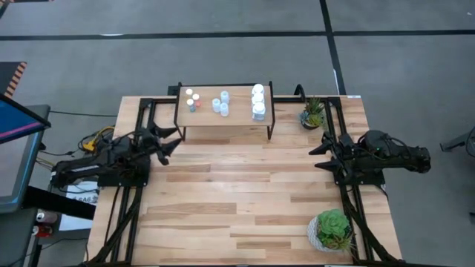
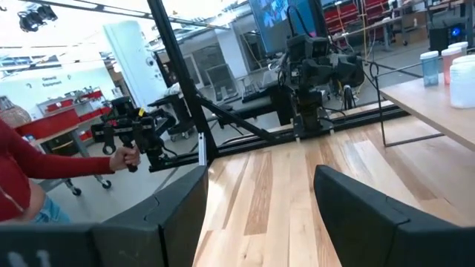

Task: Pick and place medicine bottles onto shelf by color
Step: Return to Home Position

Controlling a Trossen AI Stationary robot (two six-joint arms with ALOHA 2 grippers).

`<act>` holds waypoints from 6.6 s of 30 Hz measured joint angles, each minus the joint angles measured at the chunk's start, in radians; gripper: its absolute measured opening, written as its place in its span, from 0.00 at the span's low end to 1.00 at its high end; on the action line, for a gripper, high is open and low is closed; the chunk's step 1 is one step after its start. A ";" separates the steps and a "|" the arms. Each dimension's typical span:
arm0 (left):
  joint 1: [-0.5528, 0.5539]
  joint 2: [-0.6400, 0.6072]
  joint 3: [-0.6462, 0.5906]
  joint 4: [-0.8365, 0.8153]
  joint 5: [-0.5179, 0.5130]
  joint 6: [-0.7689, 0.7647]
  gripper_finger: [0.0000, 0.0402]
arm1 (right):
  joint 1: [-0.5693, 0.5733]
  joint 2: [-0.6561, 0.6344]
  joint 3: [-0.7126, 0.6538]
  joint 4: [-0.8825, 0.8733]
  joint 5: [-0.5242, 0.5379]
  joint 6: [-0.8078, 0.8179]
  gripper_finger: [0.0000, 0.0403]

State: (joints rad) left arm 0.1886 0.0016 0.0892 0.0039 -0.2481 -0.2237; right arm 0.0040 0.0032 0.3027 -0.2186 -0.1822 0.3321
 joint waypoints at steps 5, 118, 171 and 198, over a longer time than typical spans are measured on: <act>0.000 0.003 -0.079 0.096 0.020 0.008 0.63 | 0.000 0.000 0.000 -0.014 0.000 0.000 0.67; 0.001 0.003 -0.081 0.062 0.002 -0.002 0.63 | -0.183 0.050 -0.296 0.279 -0.084 -0.191 0.67; 0.001 0.003 -0.081 0.061 0.001 0.001 0.63 | -0.183 0.050 -0.298 0.278 -0.085 -0.192 0.67; 0.001 0.003 -0.081 0.061 0.002 0.001 0.63 | -0.183 0.050 -0.298 0.278 -0.085 -0.192 0.67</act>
State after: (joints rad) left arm 0.1898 0.0048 0.0082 0.0650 -0.2463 -0.2226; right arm -0.1786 0.0529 0.0051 0.0589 -0.2672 0.1404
